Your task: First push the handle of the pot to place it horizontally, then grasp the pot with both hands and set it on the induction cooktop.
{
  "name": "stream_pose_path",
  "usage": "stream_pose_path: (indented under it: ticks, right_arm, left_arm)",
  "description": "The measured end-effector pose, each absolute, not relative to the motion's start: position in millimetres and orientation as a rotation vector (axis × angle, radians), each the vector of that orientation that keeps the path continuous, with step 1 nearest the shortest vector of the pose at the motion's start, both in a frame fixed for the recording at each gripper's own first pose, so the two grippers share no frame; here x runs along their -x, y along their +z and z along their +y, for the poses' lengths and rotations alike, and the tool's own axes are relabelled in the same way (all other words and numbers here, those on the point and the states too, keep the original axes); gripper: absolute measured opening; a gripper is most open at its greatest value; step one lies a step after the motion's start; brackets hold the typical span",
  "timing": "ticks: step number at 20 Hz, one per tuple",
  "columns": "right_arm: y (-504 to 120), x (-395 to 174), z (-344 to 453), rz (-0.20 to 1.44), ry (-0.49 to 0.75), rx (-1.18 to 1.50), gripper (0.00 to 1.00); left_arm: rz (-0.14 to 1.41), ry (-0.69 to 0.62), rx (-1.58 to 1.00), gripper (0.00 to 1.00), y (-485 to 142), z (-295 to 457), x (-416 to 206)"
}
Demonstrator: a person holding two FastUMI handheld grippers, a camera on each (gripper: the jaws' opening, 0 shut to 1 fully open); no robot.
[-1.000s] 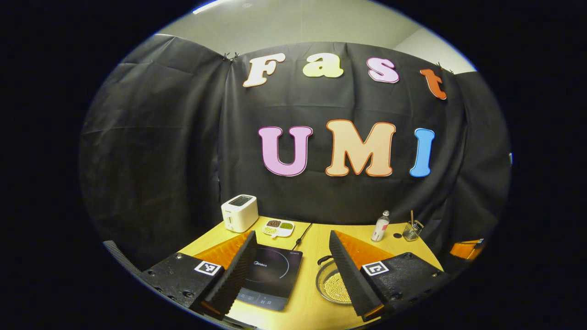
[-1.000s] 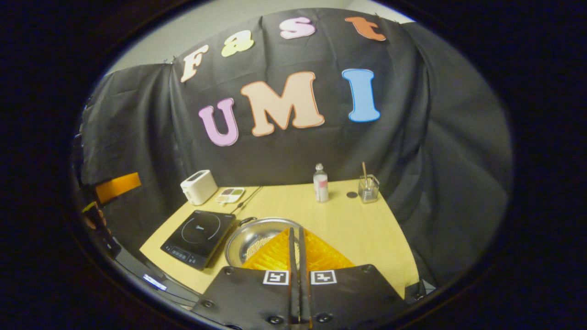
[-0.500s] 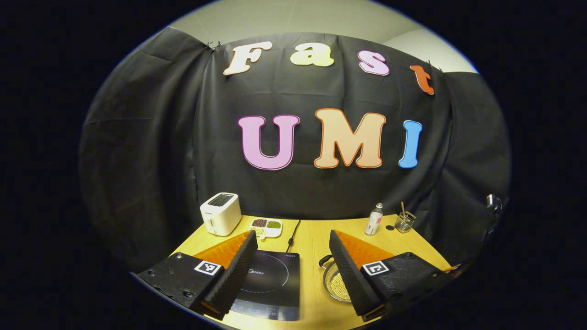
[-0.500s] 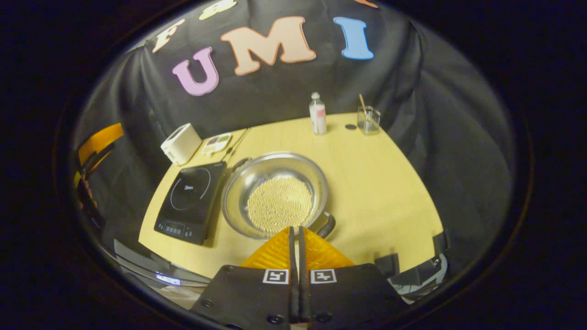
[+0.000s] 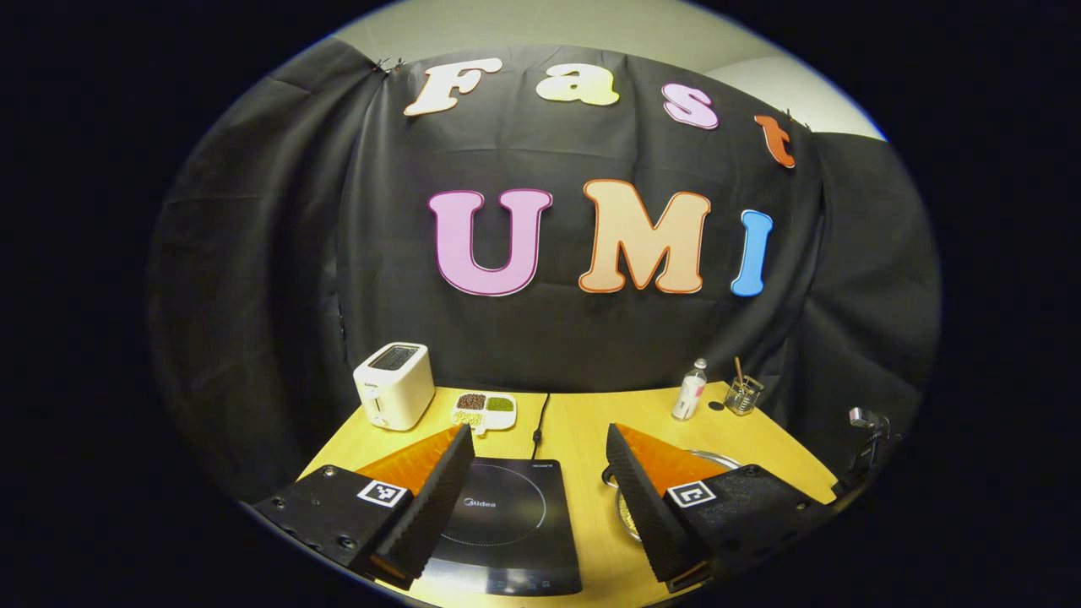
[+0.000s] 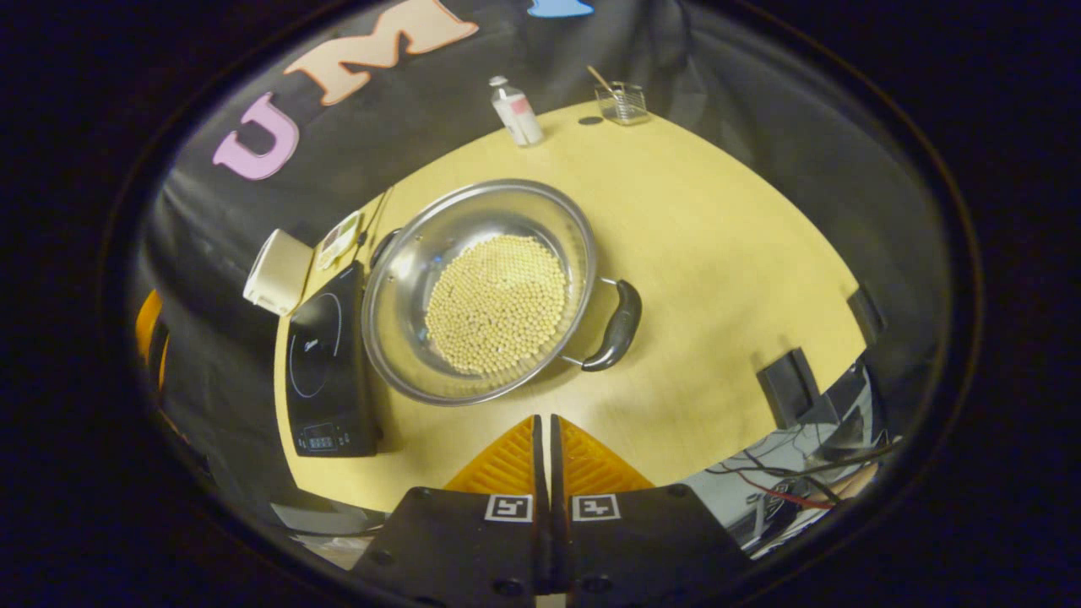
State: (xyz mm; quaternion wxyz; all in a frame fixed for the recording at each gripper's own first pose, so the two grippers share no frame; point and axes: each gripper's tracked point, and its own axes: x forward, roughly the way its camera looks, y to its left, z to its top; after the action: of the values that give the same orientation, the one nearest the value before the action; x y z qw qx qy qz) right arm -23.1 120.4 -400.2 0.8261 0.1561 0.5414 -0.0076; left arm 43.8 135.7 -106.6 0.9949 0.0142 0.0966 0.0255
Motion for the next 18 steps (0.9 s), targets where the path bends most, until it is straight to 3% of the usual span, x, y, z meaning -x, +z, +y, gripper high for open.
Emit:
stream_pose_path:
  ticks: [10,18]
  right_arm:
    - [-431,7,117,1.222,-0.154,-0.385,0.00]
    - [-448,-11,108,1.282,-0.175,-0.400,0.00]
  left_arm:
    - [0.250,-0.048,0.008,0.96,-136,134,-53]
    - [0.290,-0.001,-0.006,0.96,-150,136,-70]
